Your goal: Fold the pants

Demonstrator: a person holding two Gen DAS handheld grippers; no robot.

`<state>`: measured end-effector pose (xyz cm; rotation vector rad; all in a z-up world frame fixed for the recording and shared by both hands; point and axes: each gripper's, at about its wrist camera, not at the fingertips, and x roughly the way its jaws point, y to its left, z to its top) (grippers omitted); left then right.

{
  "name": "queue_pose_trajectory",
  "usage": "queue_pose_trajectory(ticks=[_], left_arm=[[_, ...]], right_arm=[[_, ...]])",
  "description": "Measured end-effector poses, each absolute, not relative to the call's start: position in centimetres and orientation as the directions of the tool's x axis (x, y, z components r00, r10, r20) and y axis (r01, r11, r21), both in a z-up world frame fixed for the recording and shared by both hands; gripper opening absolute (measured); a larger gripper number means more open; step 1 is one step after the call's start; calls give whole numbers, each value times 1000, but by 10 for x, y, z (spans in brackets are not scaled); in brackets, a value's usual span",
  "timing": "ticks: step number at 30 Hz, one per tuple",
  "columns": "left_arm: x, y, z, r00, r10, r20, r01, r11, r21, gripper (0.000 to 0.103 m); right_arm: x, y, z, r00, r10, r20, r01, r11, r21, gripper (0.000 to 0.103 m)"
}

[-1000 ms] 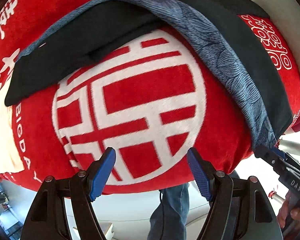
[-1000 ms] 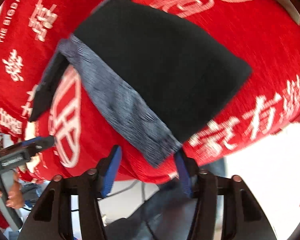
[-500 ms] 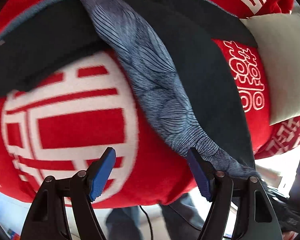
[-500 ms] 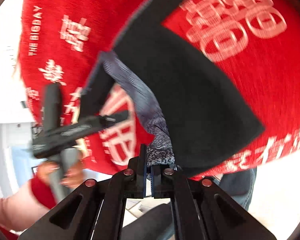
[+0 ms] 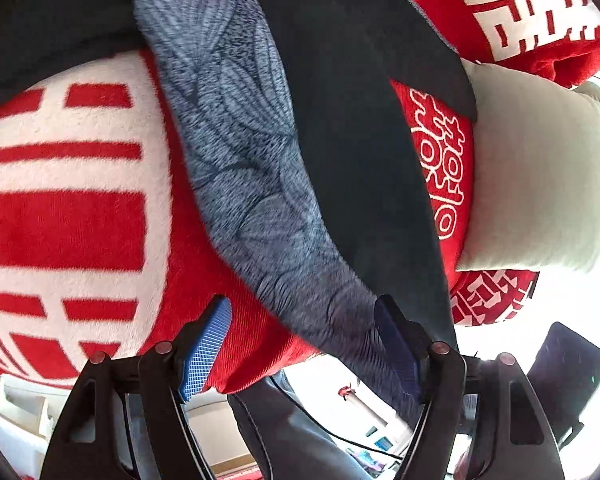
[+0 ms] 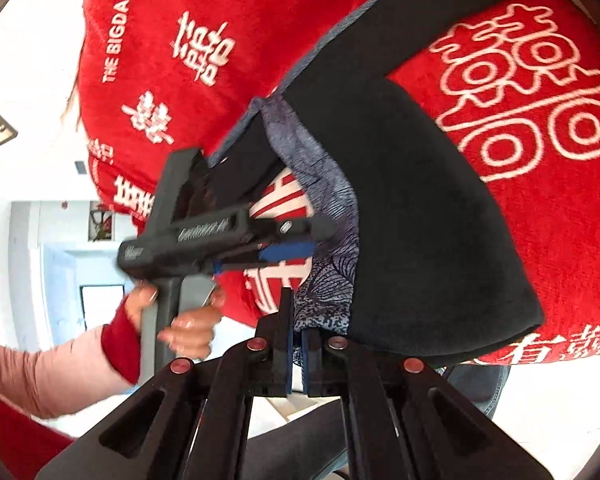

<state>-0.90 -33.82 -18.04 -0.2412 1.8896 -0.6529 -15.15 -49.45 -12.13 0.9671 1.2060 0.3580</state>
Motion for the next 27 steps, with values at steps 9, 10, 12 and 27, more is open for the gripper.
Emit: queue_pose_trajectory(ticks=[9,10,12,27], left_arm=[[5,-375,-147,-343,-484,-805,224,790,-571,8],[11,-381,-138,-322,-491,-809,229,789,-570,8],[24,-393,-126,-295,-506,-811,229,786,-574,8],[158,-541,-108,-97,-497,-862,369,787,-495,8]], right_arm=[[-140,-509,-99,342,704,-623,215,587,781,2],[-139,-517,-95,348,697,-627,215,592,777,2],[-131,-536,-82,369,679,-635,210,605,768,2],[63,-711,-92,365,432,-825,273,797,538,2]])
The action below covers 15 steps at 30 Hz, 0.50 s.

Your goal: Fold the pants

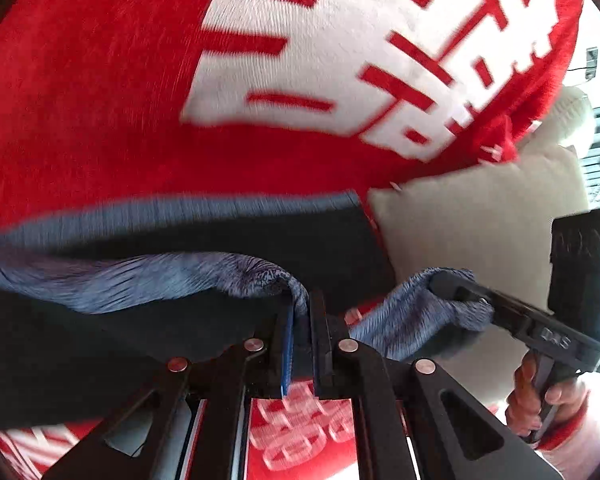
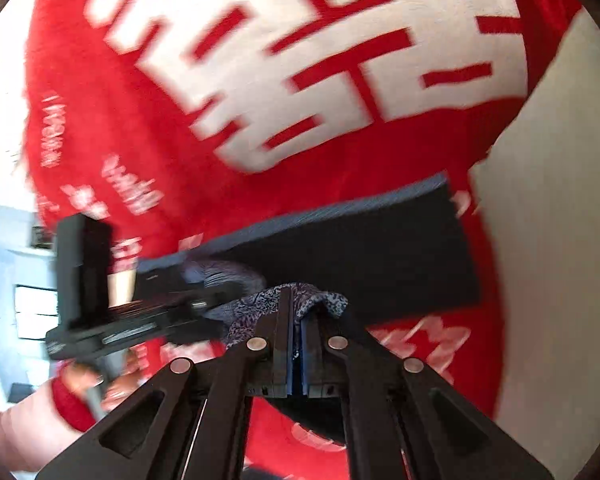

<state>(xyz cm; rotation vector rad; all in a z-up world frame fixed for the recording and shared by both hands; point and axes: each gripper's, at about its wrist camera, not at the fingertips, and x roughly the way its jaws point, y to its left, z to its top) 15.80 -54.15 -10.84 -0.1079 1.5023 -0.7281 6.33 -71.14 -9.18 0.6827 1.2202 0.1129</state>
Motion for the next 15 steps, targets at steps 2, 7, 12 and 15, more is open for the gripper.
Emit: queue_pose_trajectory(ticks=[2,7,12,15], left_arm=[[174,-547,-115,-41,-430,-902,369,833,-413,8],[186,-530,-111,44,-323,-945,373,883,-285,8],[162,-505,-118,103,-178,-979,421,899,-120,8],[150,-494,-140,84,-102,-991,416,907,-58,8]], right_arm=[[86,-726,-114,304,361,-882,305,840,449,7],[107,-750,-132,261,302,-917,332,864,379,7],[99,-748,-108,317,294,-902,313,865,392,24],[93,-747,-94,372,242,-896,321,873,368,86]])
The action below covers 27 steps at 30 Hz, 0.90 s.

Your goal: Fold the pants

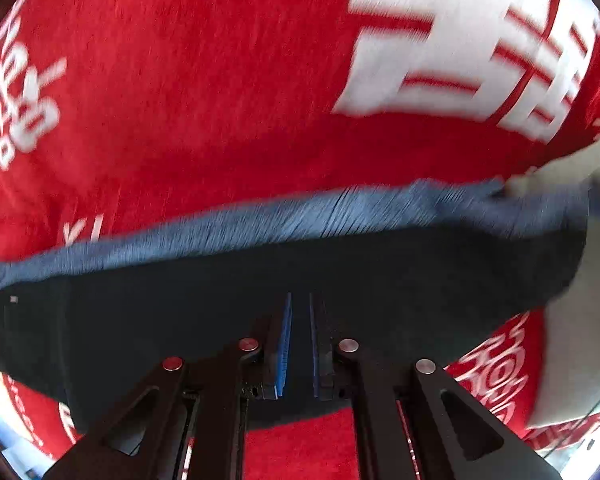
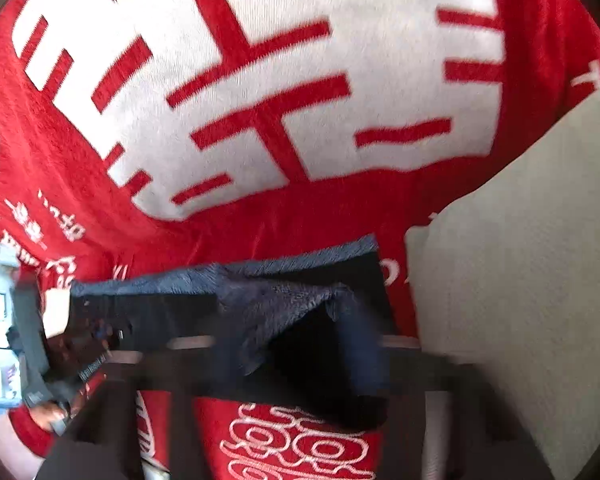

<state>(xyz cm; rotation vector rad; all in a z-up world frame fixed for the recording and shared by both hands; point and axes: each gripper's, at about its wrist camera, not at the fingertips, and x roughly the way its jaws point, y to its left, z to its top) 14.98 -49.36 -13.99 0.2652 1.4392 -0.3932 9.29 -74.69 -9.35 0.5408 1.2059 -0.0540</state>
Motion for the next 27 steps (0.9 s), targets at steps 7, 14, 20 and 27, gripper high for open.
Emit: queue_pose_trajectory(ticks=[7,14,20,27], left_arm=[[145,-476,-162,127,-13,-992,349,937,33,8],[171,-477,-192,177,72,-982,291,949,122,9],[209,-440,-176,242,99,-965,186,972,147,9],[219,-371,-180,227,212,-951,140,959,247,9]], right_arm=[[91,-730,-92,287,228,-930,280,909,309,33],[121,-706,-183,157,94,-983,234,964,129,27],[127,-729,-197,181,38,-983,275,957,88,20],[106,-692,-166,238,147,-960,232,951,203,48]])
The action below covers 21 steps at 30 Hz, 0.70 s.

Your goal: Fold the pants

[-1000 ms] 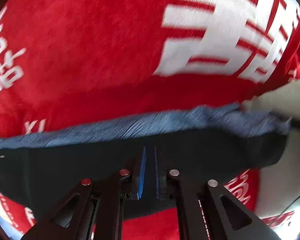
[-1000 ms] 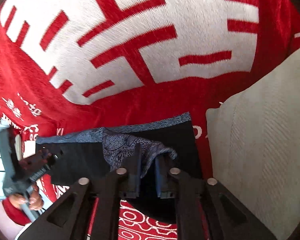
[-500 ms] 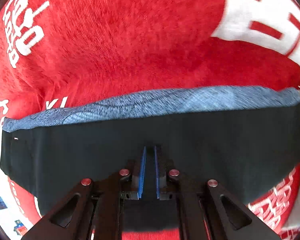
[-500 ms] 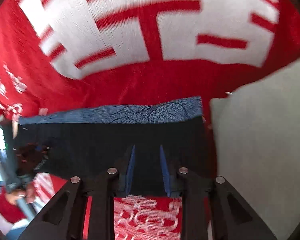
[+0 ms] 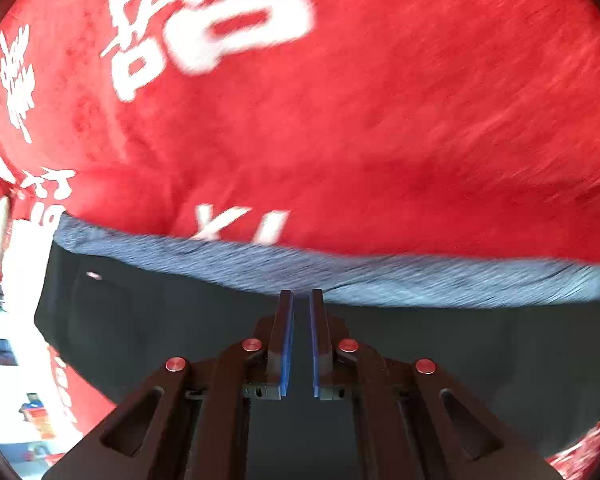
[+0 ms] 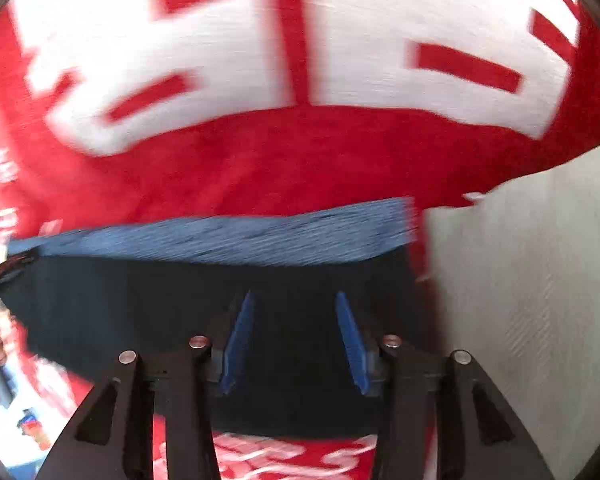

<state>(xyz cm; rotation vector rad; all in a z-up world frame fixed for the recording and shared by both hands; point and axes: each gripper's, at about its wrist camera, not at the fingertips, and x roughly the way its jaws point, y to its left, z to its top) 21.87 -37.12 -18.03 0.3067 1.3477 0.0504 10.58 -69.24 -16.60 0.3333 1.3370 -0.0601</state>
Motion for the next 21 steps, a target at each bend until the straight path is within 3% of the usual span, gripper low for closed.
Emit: queue_pose_trajectory(ticks=[6,11,16,21], left_arm=[[240,-339,-208,212,242,-947,79,961,264,9],[246,-312,-190,195,140,-971,94,983,160,9],[204,-276,-176,198,92,-976,244,960,140,9],[173,-234,-176,158,73,-985,361,924,126,9]], right_arm=[[103,-634,-170,231,167,-958,166,964,208,48],[85,-606,-156,251,188,-950,186,953,237,48],[59,-555,-141,290,366,-884,204,879,431,48],[44,-470,-162,326,582,-745,282,692,664,48]])
